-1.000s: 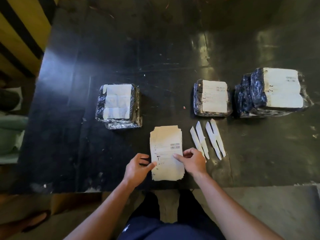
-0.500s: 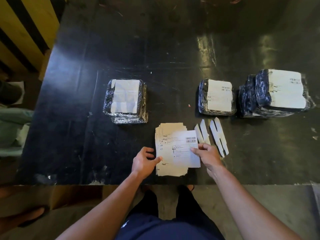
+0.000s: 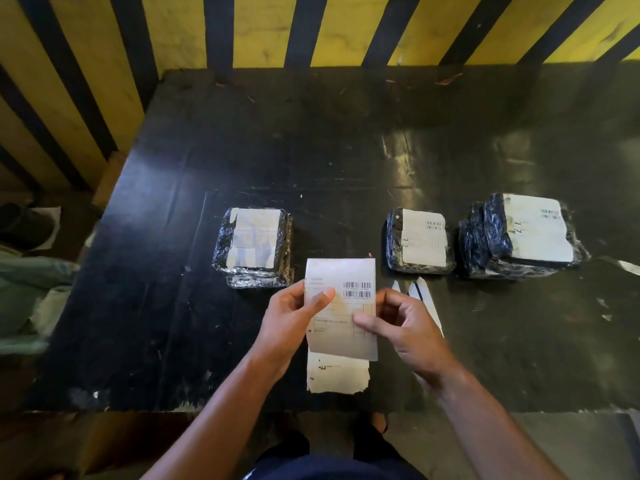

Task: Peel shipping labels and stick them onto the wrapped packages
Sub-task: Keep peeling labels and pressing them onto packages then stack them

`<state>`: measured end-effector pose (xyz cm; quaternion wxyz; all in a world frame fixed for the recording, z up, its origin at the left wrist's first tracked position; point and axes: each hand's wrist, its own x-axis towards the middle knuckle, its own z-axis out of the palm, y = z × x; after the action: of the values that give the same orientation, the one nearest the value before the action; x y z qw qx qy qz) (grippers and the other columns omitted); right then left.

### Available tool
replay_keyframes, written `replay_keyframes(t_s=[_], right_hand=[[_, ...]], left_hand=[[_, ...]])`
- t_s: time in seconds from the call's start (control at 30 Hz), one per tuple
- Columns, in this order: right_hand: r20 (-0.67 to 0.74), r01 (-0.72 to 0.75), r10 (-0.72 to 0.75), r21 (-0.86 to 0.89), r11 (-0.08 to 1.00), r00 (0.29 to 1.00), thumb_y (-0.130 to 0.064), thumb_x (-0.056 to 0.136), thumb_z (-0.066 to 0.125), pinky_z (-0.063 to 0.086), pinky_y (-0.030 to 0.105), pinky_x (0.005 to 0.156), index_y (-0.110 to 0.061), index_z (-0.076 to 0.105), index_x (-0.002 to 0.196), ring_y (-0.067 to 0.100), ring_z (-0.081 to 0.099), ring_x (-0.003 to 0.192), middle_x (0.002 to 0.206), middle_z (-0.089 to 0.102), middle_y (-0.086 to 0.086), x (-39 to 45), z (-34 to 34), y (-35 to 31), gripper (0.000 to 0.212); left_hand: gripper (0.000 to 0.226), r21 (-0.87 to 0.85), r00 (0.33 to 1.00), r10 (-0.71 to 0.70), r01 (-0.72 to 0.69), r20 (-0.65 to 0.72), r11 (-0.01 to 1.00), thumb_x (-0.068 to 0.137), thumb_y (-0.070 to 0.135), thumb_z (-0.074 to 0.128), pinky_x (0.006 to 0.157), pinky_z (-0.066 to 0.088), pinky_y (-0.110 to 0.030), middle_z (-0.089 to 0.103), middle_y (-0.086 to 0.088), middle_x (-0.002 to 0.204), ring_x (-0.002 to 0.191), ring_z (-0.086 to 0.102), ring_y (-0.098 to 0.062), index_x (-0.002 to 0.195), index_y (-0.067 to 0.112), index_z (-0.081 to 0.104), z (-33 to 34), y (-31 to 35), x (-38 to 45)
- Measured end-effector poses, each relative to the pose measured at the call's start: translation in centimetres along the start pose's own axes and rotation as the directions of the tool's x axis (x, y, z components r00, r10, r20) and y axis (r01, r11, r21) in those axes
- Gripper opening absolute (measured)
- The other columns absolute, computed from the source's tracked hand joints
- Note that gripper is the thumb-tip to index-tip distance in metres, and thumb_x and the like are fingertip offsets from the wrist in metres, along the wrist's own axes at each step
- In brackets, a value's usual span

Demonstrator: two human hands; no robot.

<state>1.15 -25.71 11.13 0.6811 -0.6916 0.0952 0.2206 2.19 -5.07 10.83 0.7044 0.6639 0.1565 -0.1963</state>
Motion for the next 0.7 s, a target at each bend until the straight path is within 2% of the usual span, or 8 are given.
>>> replay_keyframes(t_s=[0.07, 0.13, 0.2, 0.27, 0.33, 0.5, 0.6, 0.7], right_hand=[[0.014, 0.078, -0.078, -0.004, 0.997, 0.997, -0.027, 0.09, 0.079, 0.061, 0.034, 0.089, -0.016, 0.073, 0.099, 0.013, 0.073, 0.111, 0.113, 0.08, -0.007, -0.3, -0.1, -1.7, 0.015], [-0.01, 0.166, -0.166, 0.018, 0.986, 0.986, -0.032, 0.093, 0.076, 0.059, 0.032, 0.084, -0.009, 0.069, 0.095, 0.019, 0.073, 0.1, 0.105, 0.08, 0.004, -0.4, -0.5, -3.3, 0.023], [-0.043, 0.233, -0.23, 0.073, 0.97, 0.972, -0.024, 0.095, 0.072, 0.055, 0.029, 0.079, -0.003, 0.07, 0.097, 0.027, 0.068, 0.085, 0.094, 0.077, 0.015, -0.2, -1.2, -4.9, 0.021], [-0.05, 0.276, -0.273, 0.083, 0.958, 0.961, -0.016, 0.099, 0.068, 0.054, 0.029, 0.076, 0.0, 0.071, 0.098, 0.027, 0.065, 0.079, 0.088, 0.074, 0.021, 0.1, -1.7, -6.2, 0.016], [-0.035, 0.294, -0.292, 0.046, 0.955, 0.956, -0.014, 0.1, 0.067, 0.055, 0.029, 0.075, 0.001, 0.072, 0.098, 0.026, 0.066, 0.077, 0.086, 0.074, 0.02, 0.3, -2.0, -7.0, 0.016], [-0.007, 0.28, -0.28, 0.003, 0.96, 0.96, -0.013, 0.1, 0.068, 0.057, 0.039, 0.077, 0.0, 0.072, 0.096, 0.026, 0.068, 0.078, 0.084, 0.075, 0.016, 0.7, -2.0, -7.9, 0.014], [-0.003, 0.267, -0.267, -0.009, 0.964, 0.964, -0.009, 0.1, 0.067, 0.057, 0.036, 0.075, 0.001, 0.072, 0.095, 0.023, 0.069, 0.076, 0.082, 0.076, 0.013, 0.7, -1.9, -7.9, 0.012], [0.009, 0.238, -0.238, 0.0, 0.971, 0.971, -0.007, 0.1, 0.065, 0.058, 0.032, 0.073, 0.002, 0.071, 0.098, 0.02, 0.07, 0.074, 0.082, 0.078, 0.012, 0.7, -1.8, -7.9, 0.011]], left_hand=[[0.028, 0.026, 0.998, 0.054, -0.054, -0.011, 0.998, 0.097, 0.025, 0.069, 0.097, 0.058, -0.041, 0.08, 0.002, 0.12, 0.116, 0.074, -0.017, 0.124, 0.017, 0.073, -0.1, 1.4, -0.6], [0.027, 0.047, 0.996, 0.088, -0.087, -0.032, 0.995, 0.096, 0.025, 0.069, 0.097, 0.058, -0.04, 0.081, 0.002, 0.117, 0.113, 0.075, -0.017, 0.121, 0.016, 0.074, -0.2, 2.4, -1.1], [0.023, 0.063, 0.993, 0.111, -0.108, -0.045, 0.992, 0.097, 0.021, 0.068, 0.092, 0.058, -0.034, 0.082, 0.003, 0.114, 0.111, 0.076, -0.015, 0.119, 0.016, 0.074, -0.5, 3.1, -1.6], [0.022, 0.062, 0.991, 0.123, -0.12, -0.051, 0.991, 0.098, 0.018, 0.067, 0.089, 0.057, -0.029, 0.082, 0.003, 0.113, 0.11, 0.076, -0.014, 0.118, 0.015, 0.074, -0.7, 3.5, -1.9], [0.023, 0.059, 0.99, 0.129, -0.126, -0.055, 0.99, 0.098, 0.017, 0.067, 0.087, 0.057, -0.029, 0.082, 0.004, 0.113, 0.11, 0.076, -0.013, 0.119, 0.016, 0.074, -0.8, 3.7, -2.2], [0.029, 0.067, 0.988, 0.152, -0.15, -0.033, 0.986, 0.093, 0.024, 0.068, 0.08, 0.061, -0.023, 0.082, 0.004, 0.113, 0.109, 0.076, -0.013, 0.12, 0.014, 0.073, -1.0, 3.9, -2.5], [0.04, 0.064, 0.986, 0.163, -0.161, -0.023, 0.985, 0.084, 0.034, 0.068, 0.079, 0.061, -0.023, 0.081, 0.005, 0.114, 0.11, 0.076, -0.012, 0.119, 0.014, 0.073, -1.1, 3.8, -2.7], [0.039, 0.059, 0.987, 0.16, -0.158, -0.027, 0.986, 0.083, 0.035, 0.068, 0.083, 0.058, -0.027, 0.081, 0.008, 0.113, 0.109, 0.076, -0.011, 0.117, 0.018, 0.073, -1.1, 3.8, -2.8]])
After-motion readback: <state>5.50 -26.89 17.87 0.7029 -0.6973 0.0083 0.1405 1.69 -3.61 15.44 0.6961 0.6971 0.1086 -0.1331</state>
